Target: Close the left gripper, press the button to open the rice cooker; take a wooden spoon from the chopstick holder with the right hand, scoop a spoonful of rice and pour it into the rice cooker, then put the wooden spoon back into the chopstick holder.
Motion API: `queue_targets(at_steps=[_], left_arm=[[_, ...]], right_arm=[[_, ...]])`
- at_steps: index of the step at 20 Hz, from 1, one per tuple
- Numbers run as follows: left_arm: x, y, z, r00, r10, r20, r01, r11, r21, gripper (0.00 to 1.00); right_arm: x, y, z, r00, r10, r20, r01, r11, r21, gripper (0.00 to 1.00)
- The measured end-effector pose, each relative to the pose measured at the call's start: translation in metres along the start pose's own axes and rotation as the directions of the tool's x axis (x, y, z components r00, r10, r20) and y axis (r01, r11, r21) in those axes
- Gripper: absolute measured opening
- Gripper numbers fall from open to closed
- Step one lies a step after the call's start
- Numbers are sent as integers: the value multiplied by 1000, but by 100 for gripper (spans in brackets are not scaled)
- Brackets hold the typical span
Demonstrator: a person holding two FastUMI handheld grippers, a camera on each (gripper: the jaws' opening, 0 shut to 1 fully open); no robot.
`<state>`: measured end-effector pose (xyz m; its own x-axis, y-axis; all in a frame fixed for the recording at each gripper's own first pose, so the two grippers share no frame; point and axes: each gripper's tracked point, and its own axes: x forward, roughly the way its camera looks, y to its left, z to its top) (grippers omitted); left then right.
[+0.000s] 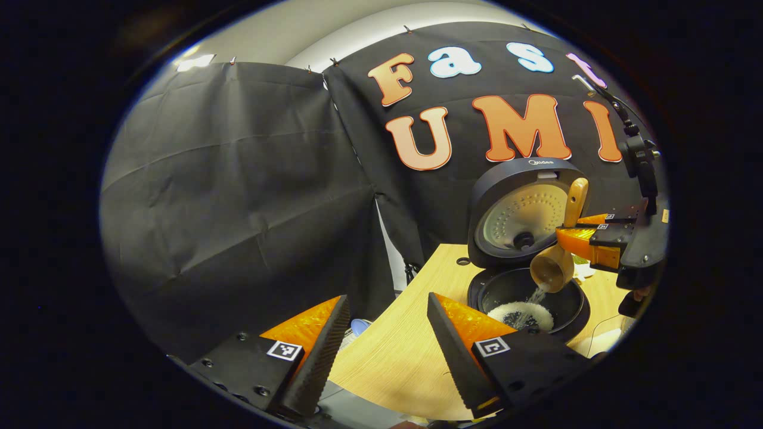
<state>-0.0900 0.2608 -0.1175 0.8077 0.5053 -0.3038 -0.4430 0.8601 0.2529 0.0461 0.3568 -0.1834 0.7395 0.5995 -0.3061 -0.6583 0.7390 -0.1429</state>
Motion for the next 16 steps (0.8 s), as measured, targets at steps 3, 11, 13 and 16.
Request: queue_targets(at_steps=[3, 11, 13, 16], left_arm=[[0, 0, 1, 1000, -1, 6, 1, 1000, 15, 82], [0, -10, 5, 1000, -24, 10, 24, 1000, 8, 82], [0, -14, 5, 1000, -27, 10, 27, 1000, 9, 90], [-1, -30, 10, 999, -51, 17, 51, 999, 17, 90]], right_arm=[[-4, 7, -2, 1000, 15, 10, -14, 998, -68, 8], [-18, -5, -12, 998, 34, -48, -22, 972, 235, 8], [-25, -26, -17, 997, 23, -76, 7, 927, 376, 8], [-40, -52, -36, 991, 33, -130, 53, 795, 604, 8]])
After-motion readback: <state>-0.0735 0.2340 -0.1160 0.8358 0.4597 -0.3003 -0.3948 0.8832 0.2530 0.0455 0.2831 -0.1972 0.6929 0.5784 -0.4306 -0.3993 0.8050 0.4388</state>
